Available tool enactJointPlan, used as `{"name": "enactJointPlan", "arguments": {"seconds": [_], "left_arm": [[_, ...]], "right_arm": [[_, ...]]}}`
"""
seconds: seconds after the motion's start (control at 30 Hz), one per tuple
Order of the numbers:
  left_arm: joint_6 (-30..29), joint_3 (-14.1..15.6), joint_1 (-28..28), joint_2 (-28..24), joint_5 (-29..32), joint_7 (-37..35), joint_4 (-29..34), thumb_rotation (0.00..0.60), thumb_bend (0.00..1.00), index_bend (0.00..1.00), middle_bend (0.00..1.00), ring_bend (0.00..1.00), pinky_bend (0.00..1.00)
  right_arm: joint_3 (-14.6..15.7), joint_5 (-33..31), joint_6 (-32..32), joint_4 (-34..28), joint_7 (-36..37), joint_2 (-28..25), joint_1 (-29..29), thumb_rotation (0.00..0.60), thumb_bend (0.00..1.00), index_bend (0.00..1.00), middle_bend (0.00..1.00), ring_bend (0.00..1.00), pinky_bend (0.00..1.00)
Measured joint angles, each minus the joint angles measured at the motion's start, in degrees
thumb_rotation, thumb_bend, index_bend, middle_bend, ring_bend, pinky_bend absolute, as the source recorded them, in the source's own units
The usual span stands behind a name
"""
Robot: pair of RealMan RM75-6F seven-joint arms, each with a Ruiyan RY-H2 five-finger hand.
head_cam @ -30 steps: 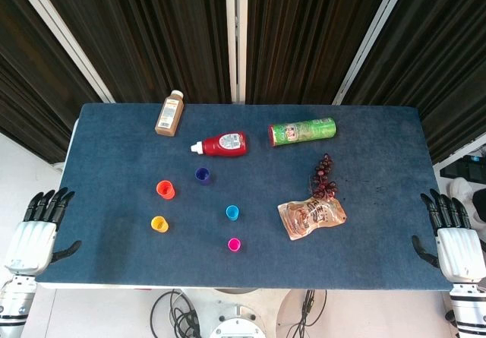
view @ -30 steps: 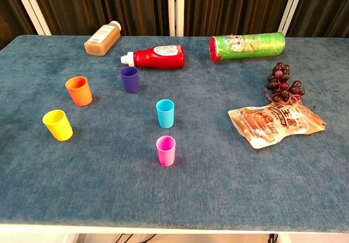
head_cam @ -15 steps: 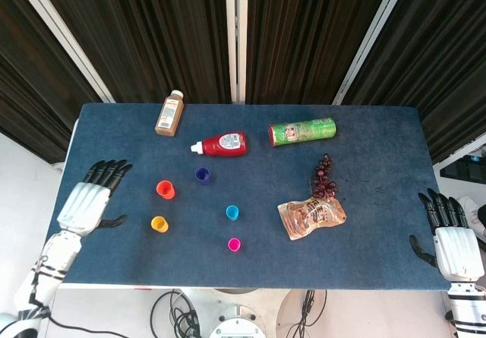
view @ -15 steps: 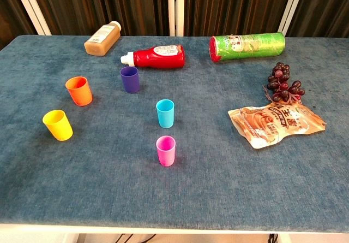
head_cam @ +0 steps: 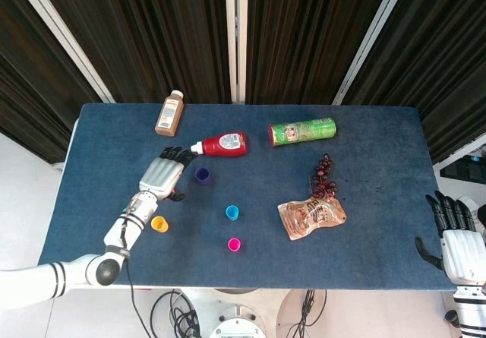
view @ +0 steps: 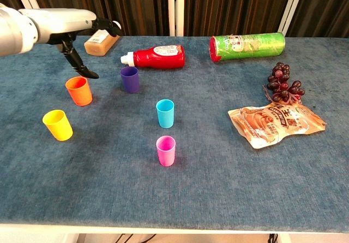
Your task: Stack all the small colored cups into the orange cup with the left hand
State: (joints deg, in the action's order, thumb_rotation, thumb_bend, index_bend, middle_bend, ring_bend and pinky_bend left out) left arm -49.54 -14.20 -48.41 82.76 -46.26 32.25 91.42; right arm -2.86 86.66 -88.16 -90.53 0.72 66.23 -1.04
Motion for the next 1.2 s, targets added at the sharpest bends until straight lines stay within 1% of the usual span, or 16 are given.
{"name": "enactJointPlan", "arguments": {"seconds": [0.2, 0.37, 0.57, 0.7, 0.9, 0.97, 1.1, 1.2], "left_arm": [[-1.11, 0.77, -3.84, 7.22, 4.2, 3.41, -8.95, 0.6, 0.2, 0.25, 0.2, 0.21, 0.12], [-1.59, 1.41, -5.0, 11.44, 4.45, 2.34, -13.93, 0.6, 0.21, 0.28, 0.25, 0.29, 0.12], [-1.03, 1.64, -5.61, 14.46, 2.28, -0.46, -18.29, 0.6, 0.23, 0.32, 0.29, 0.34, 0.12], [-0.67, 1.76, -5.97, 16.18, -0.35, -2.42, -21.32, 0.6, 0.27, 0.38, 0.34, 0.39, 0.14], [-0.2, 1.73, -6.15, 18.2, -2.61, -5.08, -25.09, 0.6, 0.3, 0.45, 0.42, 0.44, 0.25], [0.09, 1.64, -6.09, 18.93, -2.98, -6.03, -26.25, 0.6, 0.31, 0.46, 0.43, 0.45, 0.27], [-0.06, 1.58, -5.9, 19.38, -3.86, -6.46, -26.99, 0.6, 0.31, 0.48, 0.45, 0.47, 0.3], [-0.96, 1.23, -5.72, 18.78, -4.39, -6.52, -25.73, 0.6, 0.31, 0.48, 0.45, 0.47, 0.3]], "right_arm": [[-0.16, 0.0, 0.23, 1.29, 1.72, 0.27, -0.13, 0.6, 0.27, 0.0, 0.0, 0.0, 0.0], [-0.58, -0.16, -0.27, 2.94, 2.95, 0.61, -0.02, 0.6, 0.27, 0.0, 0.0, 0.0, 0.0], [-0.5, -0.31, -0.23, 3.66, 3.96, 0.6, 0.23, 0.6, 0.27, 0.0, 0.0, 0.0, 0.0], [-0.53, -0.64, -0.15, 3.88, 3.99, 0.46, 0.37, 0.6, 0.27, 0.0, 0.0, 0.0, 0.0], [-0.4, -0.46, 0.32, 3.92, 3.85, 0.33, 0.23, 0.6, 0.27, 0.0, 0.0, 0.0, 0.0], [-0.46, -0.59, 0.31, 4.01, 3.9, 0.4, 0.25, 0.6, 0.27, 0.0, 0.0, 0.0, 0.0], [-0.65, -0.84, 0.35, 4.22, 4.13, 0.43, 0.27, 0.6, 0.27, 0.0, 0.0, 0.0, 0.0], [-0.71, -0.87, 0.43, 4.36, 4.22, 0.48, 0.22, 0.6, 0.27, 0.0, 0.0, 0.0, 0.0]]}}
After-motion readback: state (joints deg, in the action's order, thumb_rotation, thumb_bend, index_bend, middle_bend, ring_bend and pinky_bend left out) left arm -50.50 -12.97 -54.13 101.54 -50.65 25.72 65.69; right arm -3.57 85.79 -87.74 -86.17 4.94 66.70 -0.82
